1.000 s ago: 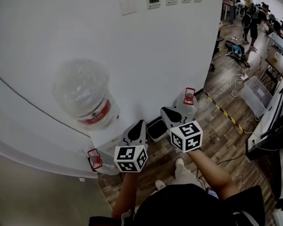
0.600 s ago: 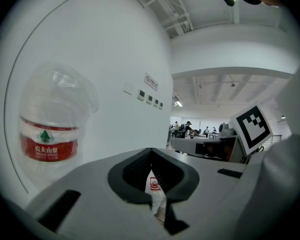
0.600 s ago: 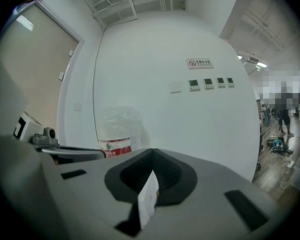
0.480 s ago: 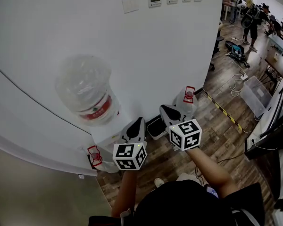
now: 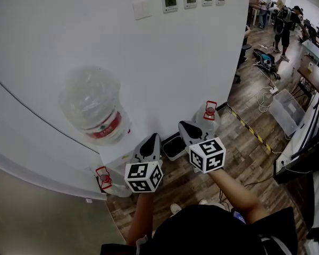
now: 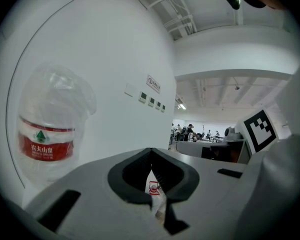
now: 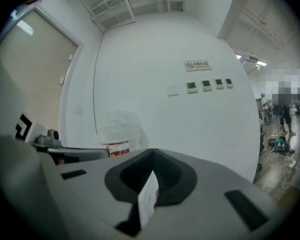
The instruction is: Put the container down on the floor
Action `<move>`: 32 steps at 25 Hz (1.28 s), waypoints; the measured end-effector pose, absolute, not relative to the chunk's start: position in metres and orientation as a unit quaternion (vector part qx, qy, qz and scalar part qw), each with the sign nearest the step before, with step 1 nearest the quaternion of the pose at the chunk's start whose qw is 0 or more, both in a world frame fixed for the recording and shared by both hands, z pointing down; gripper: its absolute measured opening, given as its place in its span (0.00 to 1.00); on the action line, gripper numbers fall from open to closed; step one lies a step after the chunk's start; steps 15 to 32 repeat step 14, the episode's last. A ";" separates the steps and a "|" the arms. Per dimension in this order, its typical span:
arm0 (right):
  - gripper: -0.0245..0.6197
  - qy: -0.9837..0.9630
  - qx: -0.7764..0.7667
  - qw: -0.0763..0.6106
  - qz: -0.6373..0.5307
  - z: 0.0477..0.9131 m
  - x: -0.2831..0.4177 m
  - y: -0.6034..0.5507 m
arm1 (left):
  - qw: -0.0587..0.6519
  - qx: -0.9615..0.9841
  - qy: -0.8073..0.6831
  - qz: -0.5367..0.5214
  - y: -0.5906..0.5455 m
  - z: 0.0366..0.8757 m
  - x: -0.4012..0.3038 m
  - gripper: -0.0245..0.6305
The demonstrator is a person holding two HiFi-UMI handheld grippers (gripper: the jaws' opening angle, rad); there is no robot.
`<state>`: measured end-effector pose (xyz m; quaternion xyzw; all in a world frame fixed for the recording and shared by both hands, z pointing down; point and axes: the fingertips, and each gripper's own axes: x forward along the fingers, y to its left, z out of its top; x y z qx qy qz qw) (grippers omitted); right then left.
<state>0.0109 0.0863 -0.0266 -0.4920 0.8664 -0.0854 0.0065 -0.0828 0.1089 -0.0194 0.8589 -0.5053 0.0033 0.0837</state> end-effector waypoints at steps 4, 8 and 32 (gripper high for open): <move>0.08 0.871 -0.485 0.003 -0.081 -0.030 0.015 0.087 | 0.076 0.857 -0.509 0.004 0.107 -0.023 -0.074 0.06; 0.08 0.873 -0.481 0.003 -0.079 -0.032 0.019 0.087 | 0.081 0.856 -0.511 0.001 0.105 -0.023 -0.067 0.06; 0.08 0.872 -0.482 0.005 -0.081 -0.032 0.031 0.080 | 0.079 0.856 -0.511 0.001 0.098 -0.024 -0.056 0.06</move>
